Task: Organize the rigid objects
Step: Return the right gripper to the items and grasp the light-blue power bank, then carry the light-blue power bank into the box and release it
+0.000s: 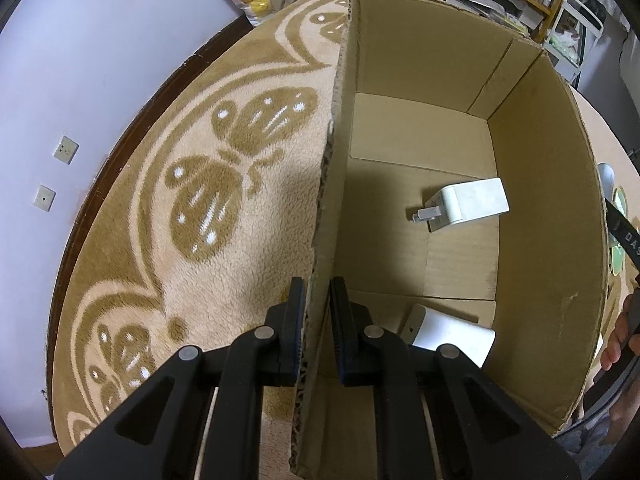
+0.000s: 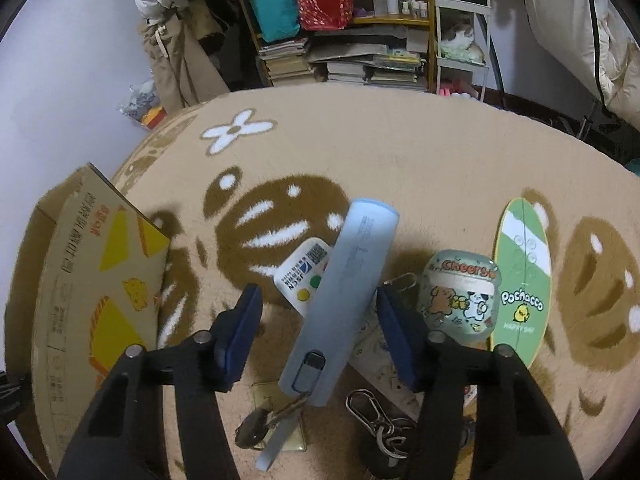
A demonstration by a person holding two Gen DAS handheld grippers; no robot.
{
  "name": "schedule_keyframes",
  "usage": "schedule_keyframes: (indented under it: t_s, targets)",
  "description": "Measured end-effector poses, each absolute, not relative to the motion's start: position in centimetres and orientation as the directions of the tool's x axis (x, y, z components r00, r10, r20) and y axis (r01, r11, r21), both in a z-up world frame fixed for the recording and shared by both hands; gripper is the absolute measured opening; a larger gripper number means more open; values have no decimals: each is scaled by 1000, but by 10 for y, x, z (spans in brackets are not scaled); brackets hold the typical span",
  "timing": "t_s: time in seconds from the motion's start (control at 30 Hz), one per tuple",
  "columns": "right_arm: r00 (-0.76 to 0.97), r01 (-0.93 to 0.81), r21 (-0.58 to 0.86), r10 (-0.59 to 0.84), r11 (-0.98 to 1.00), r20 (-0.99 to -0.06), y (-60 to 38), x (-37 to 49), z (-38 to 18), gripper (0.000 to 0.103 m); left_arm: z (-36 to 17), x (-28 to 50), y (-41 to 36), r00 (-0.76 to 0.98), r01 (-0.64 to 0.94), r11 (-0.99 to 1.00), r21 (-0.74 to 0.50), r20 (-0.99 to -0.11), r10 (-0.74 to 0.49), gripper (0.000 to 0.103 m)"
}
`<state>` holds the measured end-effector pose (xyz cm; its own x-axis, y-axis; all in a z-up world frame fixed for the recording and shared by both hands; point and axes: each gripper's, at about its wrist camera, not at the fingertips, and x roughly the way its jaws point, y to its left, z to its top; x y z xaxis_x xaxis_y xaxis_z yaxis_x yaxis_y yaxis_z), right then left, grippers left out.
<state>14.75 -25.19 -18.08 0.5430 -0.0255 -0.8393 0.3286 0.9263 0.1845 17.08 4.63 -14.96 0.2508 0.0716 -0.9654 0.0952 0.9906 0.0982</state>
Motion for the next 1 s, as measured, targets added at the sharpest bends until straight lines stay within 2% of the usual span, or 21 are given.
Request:
schedule_keyframes:
  t_s: [0.13,0.17,0.2,0.23,0.33,0.63,1.0]
  targets:
    - [540,336,152,-58,929,-840,-248,148,-183,60,-150,171,47,249,96,990,101,-966,74,13]
    - [540,336,134,-73,932,-839,-247,148,-182,55,-150,172,46,249,95,990,100,-966,74,13]
    - [534,337,105,-98,936,-840,-246,147,-182,41,-150,172,46,249,96,990,100,-966,73,13]
    - [531,332,97,-101,938,-841,-247,146,-182,36,-150,172,47,248,96,990,99,-966,73,13]
    - [535,344,127,-83,930,-841,-253,141,-179,29,-150,172,46,249,96,990,102,-966,75,13]
    - [562,363,199,-43,910,-826,-257,130,-169,29,-151,171,46,249,97,990,107,-965,80,13]
    - [635,293,272,27,917,-772,-238,123,-135,29,-152,171,44,250,97,989,110,-965,83,13]
